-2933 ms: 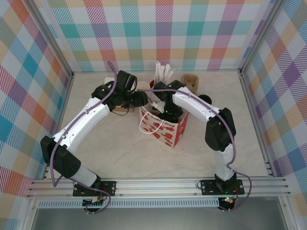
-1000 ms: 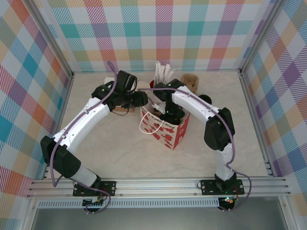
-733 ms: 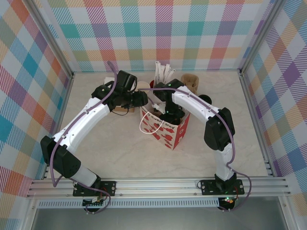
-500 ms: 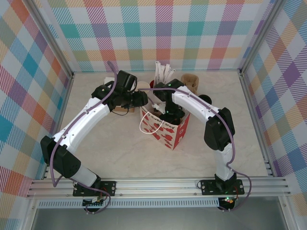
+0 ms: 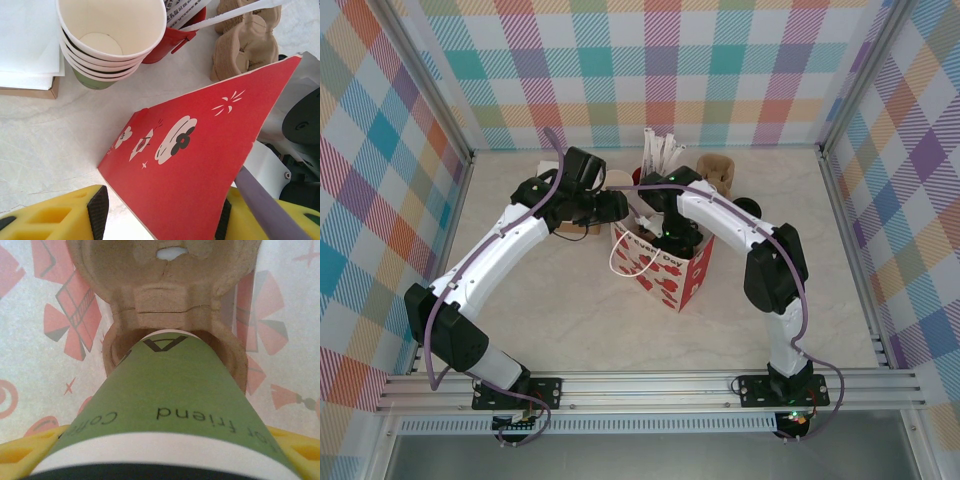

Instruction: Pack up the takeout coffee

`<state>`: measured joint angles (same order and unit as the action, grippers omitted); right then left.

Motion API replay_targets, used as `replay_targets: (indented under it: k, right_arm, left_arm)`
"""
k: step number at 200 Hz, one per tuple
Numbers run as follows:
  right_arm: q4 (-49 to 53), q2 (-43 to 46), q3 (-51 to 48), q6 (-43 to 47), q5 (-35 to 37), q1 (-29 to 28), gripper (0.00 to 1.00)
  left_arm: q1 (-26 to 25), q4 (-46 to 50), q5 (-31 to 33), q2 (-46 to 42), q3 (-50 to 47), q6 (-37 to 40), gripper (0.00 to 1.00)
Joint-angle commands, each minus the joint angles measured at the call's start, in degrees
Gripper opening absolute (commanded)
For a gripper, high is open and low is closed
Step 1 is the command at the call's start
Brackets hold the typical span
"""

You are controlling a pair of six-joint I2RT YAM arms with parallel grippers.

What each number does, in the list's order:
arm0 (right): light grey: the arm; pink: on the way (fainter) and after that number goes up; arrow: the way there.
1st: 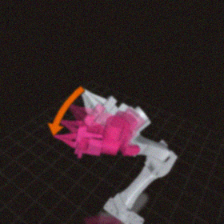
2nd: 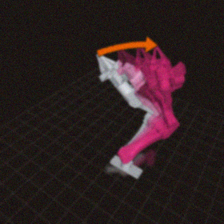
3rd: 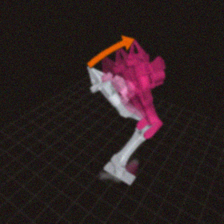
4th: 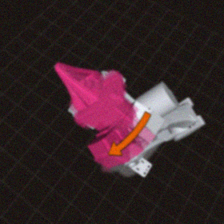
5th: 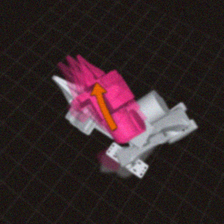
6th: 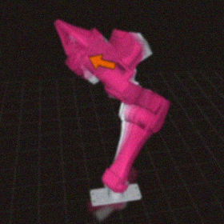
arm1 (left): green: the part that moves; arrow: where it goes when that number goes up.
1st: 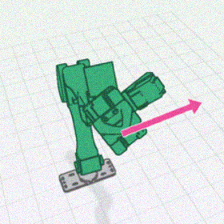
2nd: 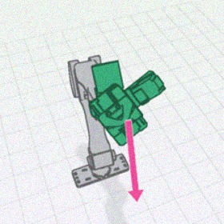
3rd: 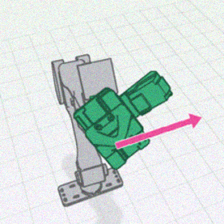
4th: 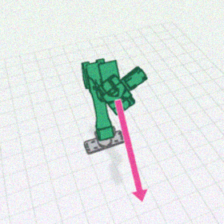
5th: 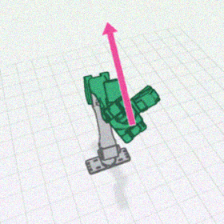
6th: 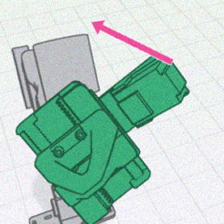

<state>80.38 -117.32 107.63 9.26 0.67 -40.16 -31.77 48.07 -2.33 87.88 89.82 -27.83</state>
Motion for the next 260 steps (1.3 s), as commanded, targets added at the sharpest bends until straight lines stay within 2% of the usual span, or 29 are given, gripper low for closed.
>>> replay_targets:
  k: [1, 160, 260]
  right_arm:
    - [-1.3, -1.9, -1.0, -0.4, -0.1, 0.2, 0.74]
    - [-4.7, -3.4, -5.8, -0.5, -0.9, 0.5, 0.74]
    - [-4.5, -3.3, -5.4, -0.5, -1.2, 0.5, 0.74]
  left_arm:
    - [-0.6, 0.6, 0.4, -0.9, -0.1, -0.1, 0.57]
    - [-0.6, 0.4, 0.4, -0.9, -0.6, -0.3, 0.58]
    - [-0.6, 0.5, 0.6, -1.0, -0.7, -0.2, 0.59]
